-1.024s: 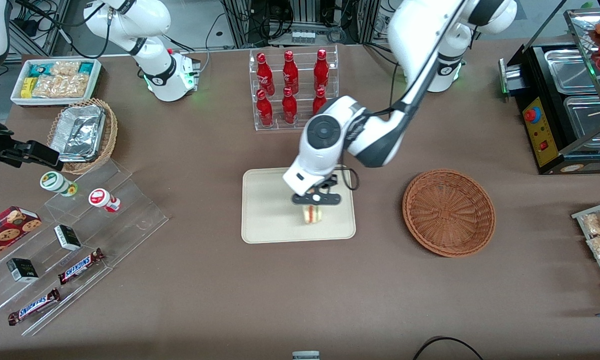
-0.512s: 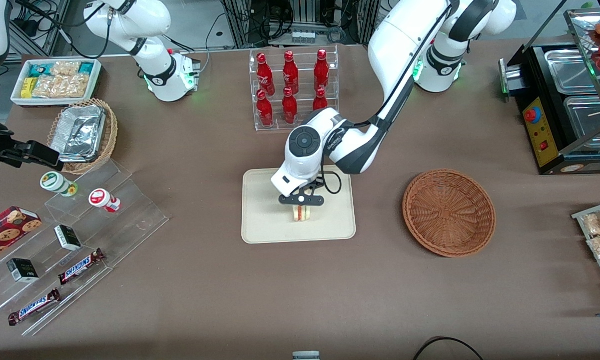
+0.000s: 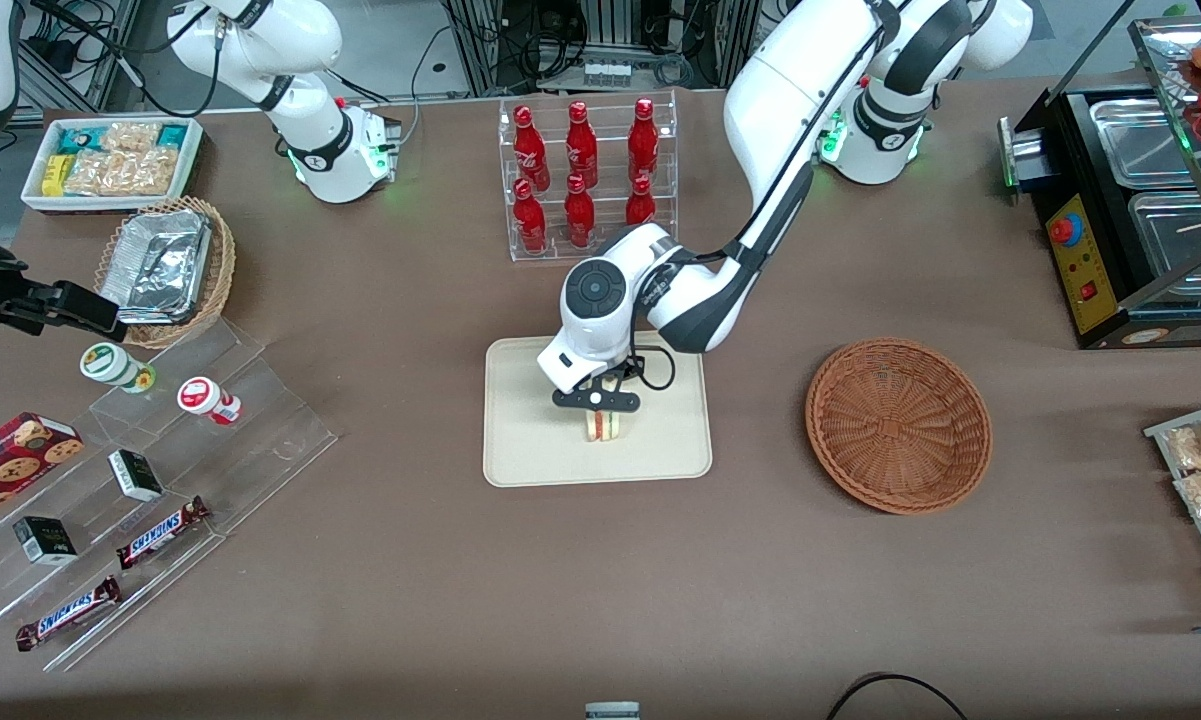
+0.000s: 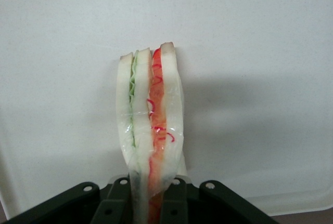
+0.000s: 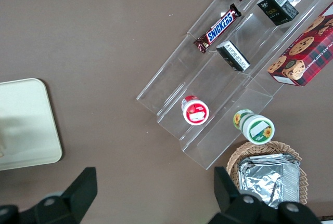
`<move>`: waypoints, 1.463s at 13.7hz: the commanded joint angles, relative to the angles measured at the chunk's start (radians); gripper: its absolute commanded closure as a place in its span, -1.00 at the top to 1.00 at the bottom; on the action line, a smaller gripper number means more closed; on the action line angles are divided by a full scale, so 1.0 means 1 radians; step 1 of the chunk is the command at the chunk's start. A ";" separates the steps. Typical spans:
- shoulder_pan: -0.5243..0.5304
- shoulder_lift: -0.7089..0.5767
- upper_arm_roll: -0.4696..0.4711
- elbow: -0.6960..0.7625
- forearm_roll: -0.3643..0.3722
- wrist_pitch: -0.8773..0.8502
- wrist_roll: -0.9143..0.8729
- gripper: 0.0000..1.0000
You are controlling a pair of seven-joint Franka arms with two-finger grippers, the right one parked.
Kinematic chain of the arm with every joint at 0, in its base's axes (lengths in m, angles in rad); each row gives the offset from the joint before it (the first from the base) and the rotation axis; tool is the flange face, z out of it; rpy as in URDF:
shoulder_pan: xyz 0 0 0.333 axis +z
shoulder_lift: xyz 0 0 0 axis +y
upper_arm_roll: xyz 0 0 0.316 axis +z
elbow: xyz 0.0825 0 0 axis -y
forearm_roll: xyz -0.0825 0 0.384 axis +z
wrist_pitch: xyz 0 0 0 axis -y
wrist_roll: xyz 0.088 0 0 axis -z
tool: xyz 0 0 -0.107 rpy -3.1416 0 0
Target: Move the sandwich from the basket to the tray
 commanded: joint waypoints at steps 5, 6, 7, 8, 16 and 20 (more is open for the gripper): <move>-0.015 0.021 0.016 0.037 0.014 -0.006 -0.014 0.61; -0.013 0.015 0.017 0.037 0.014 -0.006 -0.012 0.88; -0.013 0.007 0.019 0.037 0.014 -0.007 -0.015 0.98; -0.012 -0.005 0.019 0.037 0.014 -0.009 -0.017 0.99; 0.057 -0.244 0.037 -0.006 0.007 -0.189 -0.096 0.99; 0.181 -0.505 0.039 -0.168 0.003 -0.283 -0.067 0.99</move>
